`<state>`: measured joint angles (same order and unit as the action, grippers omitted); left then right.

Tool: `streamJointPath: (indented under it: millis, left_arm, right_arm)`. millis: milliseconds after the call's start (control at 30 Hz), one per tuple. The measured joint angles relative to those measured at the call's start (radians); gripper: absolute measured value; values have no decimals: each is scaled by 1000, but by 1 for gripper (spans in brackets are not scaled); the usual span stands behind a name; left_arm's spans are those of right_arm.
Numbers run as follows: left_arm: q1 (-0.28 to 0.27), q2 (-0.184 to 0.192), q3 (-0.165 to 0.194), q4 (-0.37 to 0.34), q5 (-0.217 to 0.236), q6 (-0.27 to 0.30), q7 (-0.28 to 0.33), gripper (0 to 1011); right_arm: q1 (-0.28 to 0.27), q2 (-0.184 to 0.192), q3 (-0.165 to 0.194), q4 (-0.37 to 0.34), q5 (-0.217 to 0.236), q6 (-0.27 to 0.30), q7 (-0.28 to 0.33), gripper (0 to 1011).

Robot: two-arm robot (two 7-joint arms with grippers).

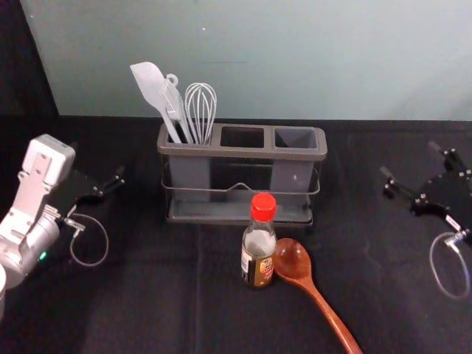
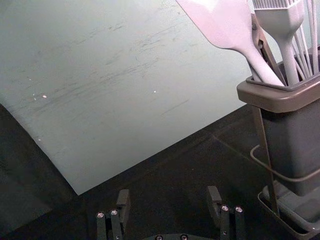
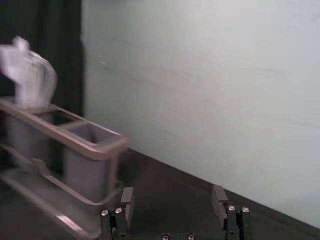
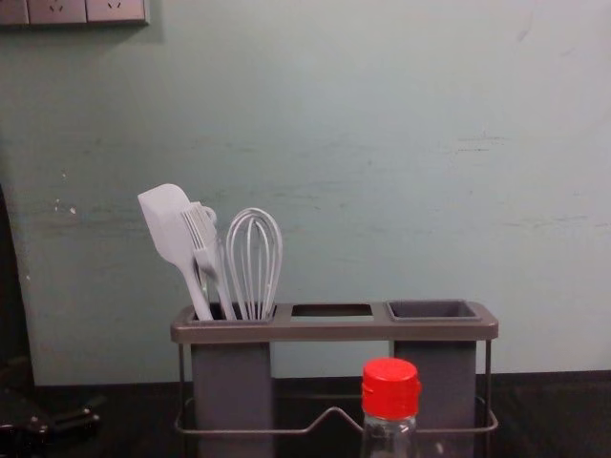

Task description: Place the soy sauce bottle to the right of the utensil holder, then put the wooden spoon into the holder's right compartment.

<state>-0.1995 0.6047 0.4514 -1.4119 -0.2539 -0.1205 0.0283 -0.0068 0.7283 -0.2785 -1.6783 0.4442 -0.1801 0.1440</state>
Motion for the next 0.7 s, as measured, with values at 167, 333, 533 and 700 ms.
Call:
streamJointPath:
  millis: [167, 333, 533, 700]
  left_arm:
    - [0, 0, 0, 0, 0, 0, 0, 1005]
    - [0, 0, 0, 0, 0, 0, 0, 1005]
    - [0, 0, 0, 0, 0, 0, 0, 1005]
    - [0, 0, 0, 0, 0, 0, 0, 1005]
  right_arm:
    - [-65, 40, 36, -57, 91, -21, 107, 1003]
    - [-113, 77, 52, -99, 178, -42, 250, 1002]
    - [-106, 89, 25, -100, 239, -36, 409, 1003]
    - [-58, 75, -25, -73, 250, -3, 519, 1002]
